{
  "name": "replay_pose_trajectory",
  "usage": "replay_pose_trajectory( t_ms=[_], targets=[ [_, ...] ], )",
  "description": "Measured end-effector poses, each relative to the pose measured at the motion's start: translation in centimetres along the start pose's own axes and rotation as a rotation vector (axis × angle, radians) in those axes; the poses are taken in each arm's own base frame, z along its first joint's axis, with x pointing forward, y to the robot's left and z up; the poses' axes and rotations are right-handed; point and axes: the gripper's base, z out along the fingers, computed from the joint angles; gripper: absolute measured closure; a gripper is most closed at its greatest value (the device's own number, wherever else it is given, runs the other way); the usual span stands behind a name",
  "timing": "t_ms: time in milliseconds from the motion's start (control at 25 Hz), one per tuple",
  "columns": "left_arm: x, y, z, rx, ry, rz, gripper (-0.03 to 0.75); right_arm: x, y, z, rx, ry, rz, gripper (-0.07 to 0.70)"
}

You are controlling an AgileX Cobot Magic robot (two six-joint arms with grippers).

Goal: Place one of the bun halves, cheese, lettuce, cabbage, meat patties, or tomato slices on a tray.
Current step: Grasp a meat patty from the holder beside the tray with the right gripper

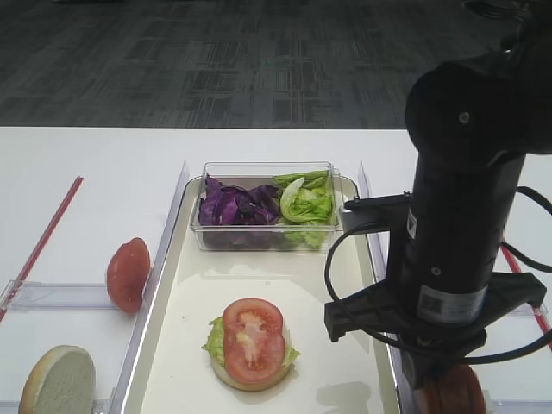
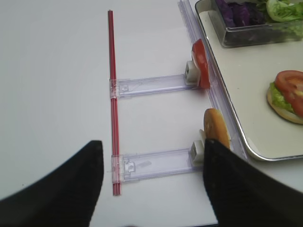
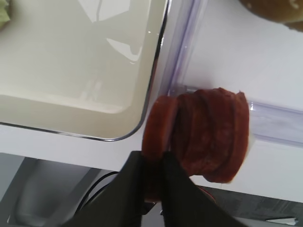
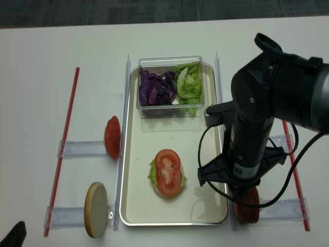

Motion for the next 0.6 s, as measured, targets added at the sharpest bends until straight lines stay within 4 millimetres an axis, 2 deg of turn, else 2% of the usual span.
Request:
replay_pose_trajectory(
  t_ms=[320, 600],
  targets=[
    [0.0, 0.0, 0.0, 0.0, 0.0, 0.0, 0.283, 1.4, -0.1, -2.4, -0.05, -0.064, -0.01, 0.512],
    [0.0, 0.0, 0.0, 0.0, 0.0, 0.0, 0.283, 1.5, -0.1, -3.2, -0.082, -0.138, -0.016, 0.512]
  ],
)
